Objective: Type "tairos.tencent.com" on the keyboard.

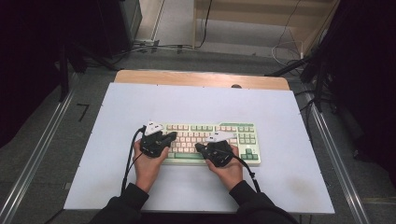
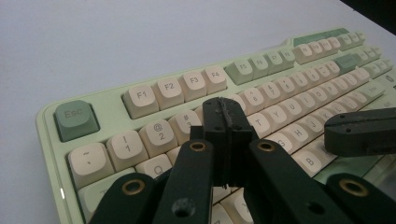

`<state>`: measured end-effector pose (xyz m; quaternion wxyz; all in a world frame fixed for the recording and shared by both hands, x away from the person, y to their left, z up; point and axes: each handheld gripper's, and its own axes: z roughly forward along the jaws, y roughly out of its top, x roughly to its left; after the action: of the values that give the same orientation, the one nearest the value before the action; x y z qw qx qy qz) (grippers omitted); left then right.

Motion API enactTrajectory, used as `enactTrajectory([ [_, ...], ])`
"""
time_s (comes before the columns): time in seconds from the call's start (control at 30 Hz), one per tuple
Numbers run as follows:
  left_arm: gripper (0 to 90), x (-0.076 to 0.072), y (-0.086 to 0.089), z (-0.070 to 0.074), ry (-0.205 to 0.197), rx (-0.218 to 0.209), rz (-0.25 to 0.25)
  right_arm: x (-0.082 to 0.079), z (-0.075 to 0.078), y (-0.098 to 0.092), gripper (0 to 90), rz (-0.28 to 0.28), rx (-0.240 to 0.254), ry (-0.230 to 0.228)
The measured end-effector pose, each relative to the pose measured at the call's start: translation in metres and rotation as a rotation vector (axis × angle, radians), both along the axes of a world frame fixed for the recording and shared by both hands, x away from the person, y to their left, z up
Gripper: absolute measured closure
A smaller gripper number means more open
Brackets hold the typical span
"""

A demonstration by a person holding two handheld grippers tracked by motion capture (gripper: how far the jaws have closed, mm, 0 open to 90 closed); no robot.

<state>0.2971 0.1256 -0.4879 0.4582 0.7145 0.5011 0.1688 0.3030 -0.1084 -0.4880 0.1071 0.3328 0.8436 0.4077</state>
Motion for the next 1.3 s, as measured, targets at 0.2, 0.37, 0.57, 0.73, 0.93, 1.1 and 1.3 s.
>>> enactTrajectory([
  [0.2, 90.0, 0.0, 0.0, 0.0, -0.001, 0.0, -0.001, 0.0, -0.001, 0.001, 88.3, 0.002, -0.005, -0.001],
  [0.37, 90.0, 0.0, 0.0, 0.0, 0.0, 0.001, -0.001, 0.0, -0.003, 0.002, 88.3, 0.003, -0.015, 0.004],
  [0.57, 90.0, -0.001, 0.0, 0.001, -0.003, -0.006, 0.001, 0.0, -0.002, 0.001, 88.3, -0.001, -0.01, 0.003],
  [0.73, 90.0, -0.001, 0.0, 0.001, -0.003, -0.008, 0.002, 0.0, 0.003, -0.002, 88.3, -0.008, 0.01, -0.011],
  [0.93, 90.0, -0.001, 0.001, 0.002, -0.011, -0.007, 0.004, 0.0, 0.005, -0.004, 88.3, -0.014, 0.017, -0.015],
  [1.1, 90.0, -0.002, 0.001, 0.002, -0.012, -0.007, 0.002, 0.0, 0.006, -0.005, 88.3, -0.016, 0.019, -0.016],
  [1.3, 90.0, -0.003, 0.0, 0.003, -0.014, -0.014, 0.001, 0.0, 0.007, -0.006, 88.3, -0.02, 0.026, -0.018],
])
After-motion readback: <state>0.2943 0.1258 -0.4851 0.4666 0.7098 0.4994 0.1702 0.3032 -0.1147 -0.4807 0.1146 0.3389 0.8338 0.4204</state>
